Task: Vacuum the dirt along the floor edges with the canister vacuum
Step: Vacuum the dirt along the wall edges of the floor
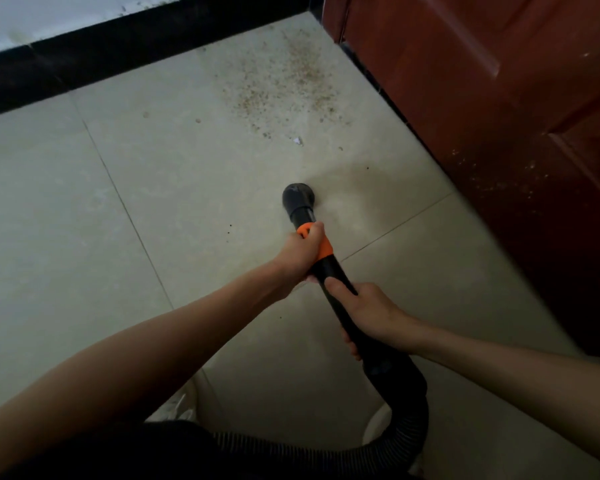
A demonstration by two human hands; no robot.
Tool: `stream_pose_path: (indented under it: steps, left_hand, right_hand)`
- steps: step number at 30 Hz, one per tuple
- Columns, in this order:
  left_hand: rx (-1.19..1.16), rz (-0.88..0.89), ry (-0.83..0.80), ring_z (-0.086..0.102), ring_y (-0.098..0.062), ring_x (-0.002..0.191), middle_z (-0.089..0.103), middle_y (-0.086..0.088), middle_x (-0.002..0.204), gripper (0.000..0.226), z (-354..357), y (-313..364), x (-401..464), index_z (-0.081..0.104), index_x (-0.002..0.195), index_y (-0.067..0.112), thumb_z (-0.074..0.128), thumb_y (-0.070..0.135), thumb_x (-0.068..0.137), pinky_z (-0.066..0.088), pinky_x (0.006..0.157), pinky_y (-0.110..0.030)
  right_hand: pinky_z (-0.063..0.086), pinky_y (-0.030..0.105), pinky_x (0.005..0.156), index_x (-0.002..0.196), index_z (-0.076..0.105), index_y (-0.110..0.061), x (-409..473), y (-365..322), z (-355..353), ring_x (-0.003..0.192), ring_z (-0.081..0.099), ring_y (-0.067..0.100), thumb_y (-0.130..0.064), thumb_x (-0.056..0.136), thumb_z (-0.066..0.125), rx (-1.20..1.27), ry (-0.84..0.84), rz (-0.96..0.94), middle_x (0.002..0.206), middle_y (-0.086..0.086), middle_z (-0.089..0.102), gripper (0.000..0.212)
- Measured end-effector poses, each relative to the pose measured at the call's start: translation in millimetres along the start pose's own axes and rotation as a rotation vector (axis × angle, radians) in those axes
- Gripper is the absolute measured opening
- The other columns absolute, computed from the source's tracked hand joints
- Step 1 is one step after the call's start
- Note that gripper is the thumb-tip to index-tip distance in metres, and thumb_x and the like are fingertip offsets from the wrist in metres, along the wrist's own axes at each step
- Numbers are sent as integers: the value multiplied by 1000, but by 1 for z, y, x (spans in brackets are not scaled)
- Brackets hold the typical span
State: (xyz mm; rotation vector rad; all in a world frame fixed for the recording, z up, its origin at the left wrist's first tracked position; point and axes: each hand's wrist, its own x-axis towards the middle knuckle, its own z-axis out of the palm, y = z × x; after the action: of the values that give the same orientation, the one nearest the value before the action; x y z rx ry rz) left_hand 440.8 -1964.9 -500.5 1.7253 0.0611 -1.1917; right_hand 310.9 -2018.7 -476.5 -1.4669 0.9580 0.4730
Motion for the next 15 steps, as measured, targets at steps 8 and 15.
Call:
stream_pose_path:
  steps: [8, 15]
  left_hand:
    - [-326, -102, 338, 57, -23, 83, 48, -6, 91, 22, -49, -37, -34, 42, 87, 20, 46, 41, 92, 53, 69, -36]
    - [-353, -73, 219, 56, -19, 73, 48, -7, 92, 41, -33, -29, -28, 41, 119, 9, 48, 41, 94, 48, 57, -30]
  right_hand:
    - [43, 21, 37, 76, 45, -8, 4, -26, 29, 33, 49, 16, -52, 99, 43, -181, -333, 60, 41, 1, 51, 50]
    - [43, 23, 39, 77, 46, -10, -3, -14, 18, 35, 50, 18, -52, 96, 46, -94, -228, 32, 44, 3, 53, 47]
